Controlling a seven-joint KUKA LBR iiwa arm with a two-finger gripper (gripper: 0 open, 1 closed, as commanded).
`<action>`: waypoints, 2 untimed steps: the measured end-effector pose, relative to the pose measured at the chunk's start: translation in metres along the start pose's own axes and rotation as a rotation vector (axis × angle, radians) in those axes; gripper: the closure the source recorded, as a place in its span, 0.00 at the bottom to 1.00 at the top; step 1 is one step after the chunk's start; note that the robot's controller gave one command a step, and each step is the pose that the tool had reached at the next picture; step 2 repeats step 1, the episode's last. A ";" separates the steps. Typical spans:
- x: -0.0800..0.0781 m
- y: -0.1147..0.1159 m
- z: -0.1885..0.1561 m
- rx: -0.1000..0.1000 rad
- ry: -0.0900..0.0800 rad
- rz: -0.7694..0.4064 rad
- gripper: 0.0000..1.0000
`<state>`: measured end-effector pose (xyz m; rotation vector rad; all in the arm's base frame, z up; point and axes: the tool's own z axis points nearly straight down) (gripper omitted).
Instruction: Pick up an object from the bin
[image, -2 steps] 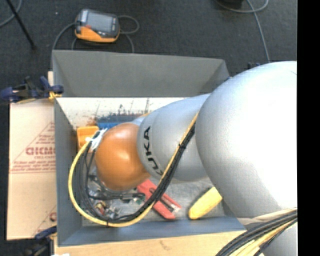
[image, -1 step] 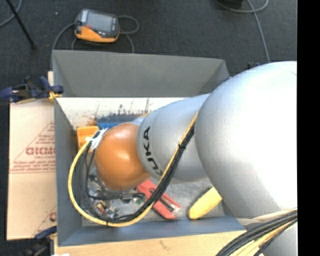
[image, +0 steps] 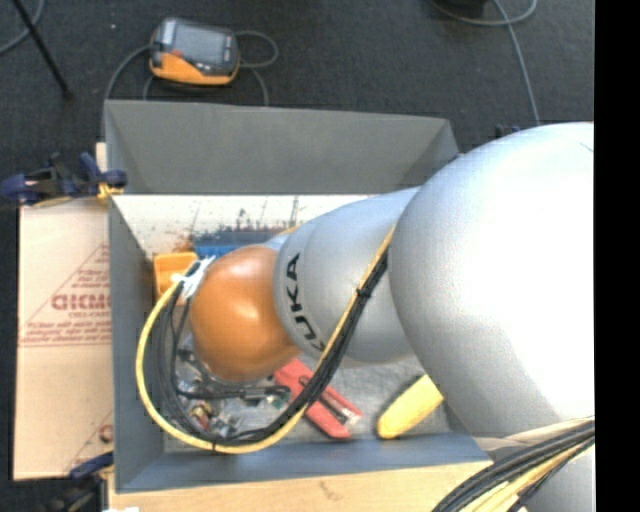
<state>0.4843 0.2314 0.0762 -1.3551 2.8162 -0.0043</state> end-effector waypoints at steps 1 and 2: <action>0.000 0.000 0.000 0.000 0.000 0.000 1.00; 0.000 0.000 0.000 0.000 0.000 0.000 1.00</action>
Offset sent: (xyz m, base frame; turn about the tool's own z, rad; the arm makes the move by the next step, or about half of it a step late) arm 0.0000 0.0000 0.0000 0.0000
